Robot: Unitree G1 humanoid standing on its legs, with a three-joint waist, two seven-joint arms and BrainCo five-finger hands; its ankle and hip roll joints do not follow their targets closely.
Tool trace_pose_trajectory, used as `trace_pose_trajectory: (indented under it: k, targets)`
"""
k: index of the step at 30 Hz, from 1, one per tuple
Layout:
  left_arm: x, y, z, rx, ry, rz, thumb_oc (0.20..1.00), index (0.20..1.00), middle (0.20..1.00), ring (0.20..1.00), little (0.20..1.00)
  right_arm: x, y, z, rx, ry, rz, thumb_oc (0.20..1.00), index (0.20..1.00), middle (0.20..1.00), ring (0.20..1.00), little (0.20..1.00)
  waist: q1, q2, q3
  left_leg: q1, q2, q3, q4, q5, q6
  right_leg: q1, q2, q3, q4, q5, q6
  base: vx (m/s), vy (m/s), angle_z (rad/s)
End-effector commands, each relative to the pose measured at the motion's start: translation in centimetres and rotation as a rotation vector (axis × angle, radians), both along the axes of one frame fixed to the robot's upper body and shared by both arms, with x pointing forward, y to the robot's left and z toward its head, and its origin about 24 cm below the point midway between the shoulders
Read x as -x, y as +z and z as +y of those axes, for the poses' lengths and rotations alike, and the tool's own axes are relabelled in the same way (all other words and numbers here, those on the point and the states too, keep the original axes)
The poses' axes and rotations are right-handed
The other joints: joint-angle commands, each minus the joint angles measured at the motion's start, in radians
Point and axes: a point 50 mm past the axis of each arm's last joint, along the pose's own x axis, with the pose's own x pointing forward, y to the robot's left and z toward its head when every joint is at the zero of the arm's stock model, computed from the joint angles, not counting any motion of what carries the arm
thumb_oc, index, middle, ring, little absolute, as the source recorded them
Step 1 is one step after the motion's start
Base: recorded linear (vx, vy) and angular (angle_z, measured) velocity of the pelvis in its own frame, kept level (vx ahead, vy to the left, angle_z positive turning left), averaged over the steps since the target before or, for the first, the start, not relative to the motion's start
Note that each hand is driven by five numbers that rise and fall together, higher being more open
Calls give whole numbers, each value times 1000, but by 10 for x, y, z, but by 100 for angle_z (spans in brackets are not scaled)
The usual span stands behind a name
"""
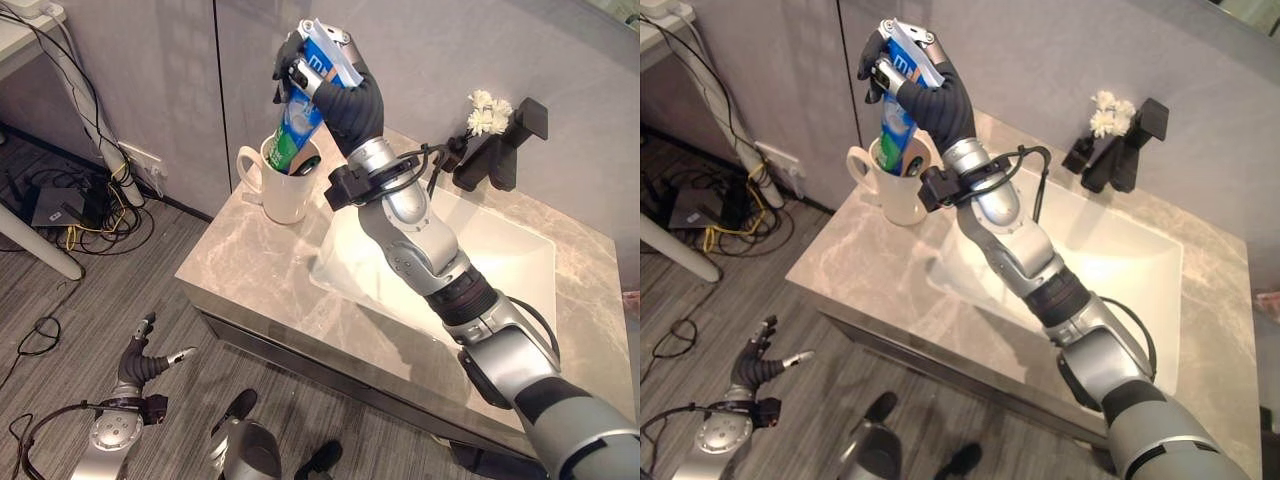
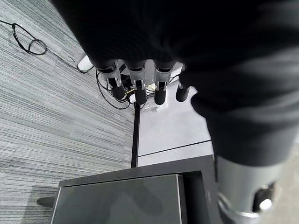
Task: Put brush and paste in cup on sink, flatten towel.
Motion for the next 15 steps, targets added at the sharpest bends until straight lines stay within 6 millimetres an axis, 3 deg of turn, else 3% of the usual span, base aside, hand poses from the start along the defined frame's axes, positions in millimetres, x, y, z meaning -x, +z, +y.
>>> trace_pose_trajectory:
  k: [1,15]
  targets:
    - [-4,11,9,-72,-24,-33,1000,1000,1000,1000,1000,13,44,9,-37,42,-163,200,200,200,200,200,16,-7,-14,-34,-65,2,-104,64,76,150,-51,44,8,-105,58,0,0,0]
    - [-1,8,7,-56,-20,-34,1000,1000,1000,1000,1000,-3,25,10,45,-39,-113,200,200,200,200,200,3,1,-1,-43,-60,-1,-104,70,77,134,-48,51,8,-101,58,0,0,0]
